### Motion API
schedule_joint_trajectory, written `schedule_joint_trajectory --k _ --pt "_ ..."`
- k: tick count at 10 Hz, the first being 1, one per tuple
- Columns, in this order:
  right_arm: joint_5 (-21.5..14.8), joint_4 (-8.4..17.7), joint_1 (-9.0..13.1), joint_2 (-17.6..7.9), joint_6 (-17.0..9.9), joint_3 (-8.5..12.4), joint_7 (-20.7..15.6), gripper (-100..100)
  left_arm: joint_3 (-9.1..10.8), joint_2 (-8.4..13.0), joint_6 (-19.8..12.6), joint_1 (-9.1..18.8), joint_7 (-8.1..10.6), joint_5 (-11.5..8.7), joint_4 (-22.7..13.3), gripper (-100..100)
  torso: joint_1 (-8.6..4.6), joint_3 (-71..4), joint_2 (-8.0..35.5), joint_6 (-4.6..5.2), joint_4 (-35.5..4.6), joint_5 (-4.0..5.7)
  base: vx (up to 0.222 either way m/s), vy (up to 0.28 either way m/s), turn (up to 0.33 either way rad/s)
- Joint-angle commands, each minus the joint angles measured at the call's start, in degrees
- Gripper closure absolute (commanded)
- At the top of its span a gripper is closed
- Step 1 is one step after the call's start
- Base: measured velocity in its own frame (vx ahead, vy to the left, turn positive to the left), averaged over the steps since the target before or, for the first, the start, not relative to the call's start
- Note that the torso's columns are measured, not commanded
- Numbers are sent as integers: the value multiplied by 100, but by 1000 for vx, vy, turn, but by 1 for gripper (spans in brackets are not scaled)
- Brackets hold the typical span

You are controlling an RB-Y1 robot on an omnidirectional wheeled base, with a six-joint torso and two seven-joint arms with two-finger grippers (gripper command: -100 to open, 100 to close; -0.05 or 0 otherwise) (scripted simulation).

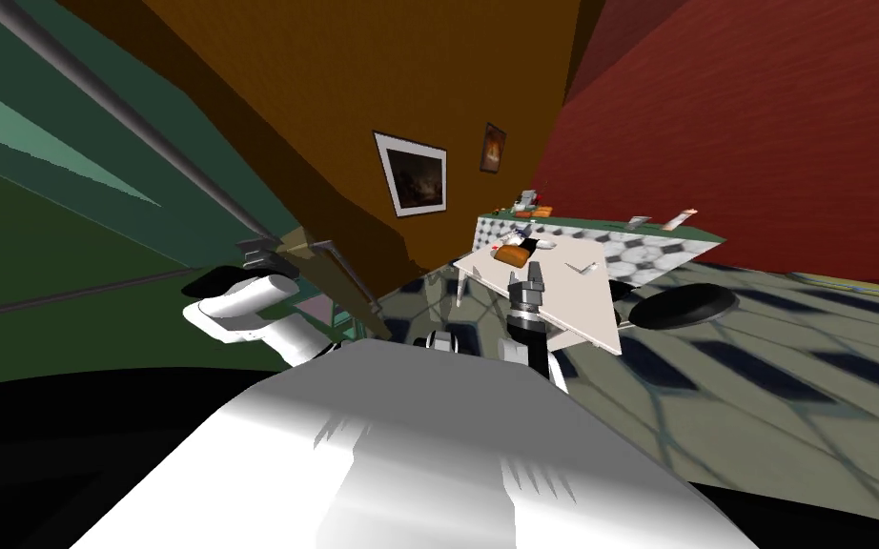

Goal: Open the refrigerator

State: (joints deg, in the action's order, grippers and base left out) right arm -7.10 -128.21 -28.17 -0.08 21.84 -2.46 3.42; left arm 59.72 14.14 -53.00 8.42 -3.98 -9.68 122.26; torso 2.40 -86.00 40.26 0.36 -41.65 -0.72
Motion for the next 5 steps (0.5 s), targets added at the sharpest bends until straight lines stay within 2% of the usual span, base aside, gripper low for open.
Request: schedule_joint_trajectory --k 1,2,3,4,5 --pt "0 0 0 0 0 0 0 0 -352 283 -259 78 437 282 -325 100 24 21 29 -17 -8 -14 -64 -15 -304" --pt "0 1 3 0 0 -1 0 0 -512 429 -340 78 601 302 -442 100 49 39 60 7 -11 -27 -106 35 -418" --pt "0 1 3 -1 -1 0 0 0 -714 586 -340 78 765 302 -559 100 49 60 78 -22 -10 -46 -75 40 -364" --pt "0 1 2 -1 -1 1 0 0 -801 764 -340 78 929 302 -681 100 31 73 90 -59 -12 -48 -28 26 -156" --pt "0 0 0 -1 0 1 0 0 -801 764 -340 78 1091 302 -792 100 19 87 108 -105 -18 -47 22 3 -1"
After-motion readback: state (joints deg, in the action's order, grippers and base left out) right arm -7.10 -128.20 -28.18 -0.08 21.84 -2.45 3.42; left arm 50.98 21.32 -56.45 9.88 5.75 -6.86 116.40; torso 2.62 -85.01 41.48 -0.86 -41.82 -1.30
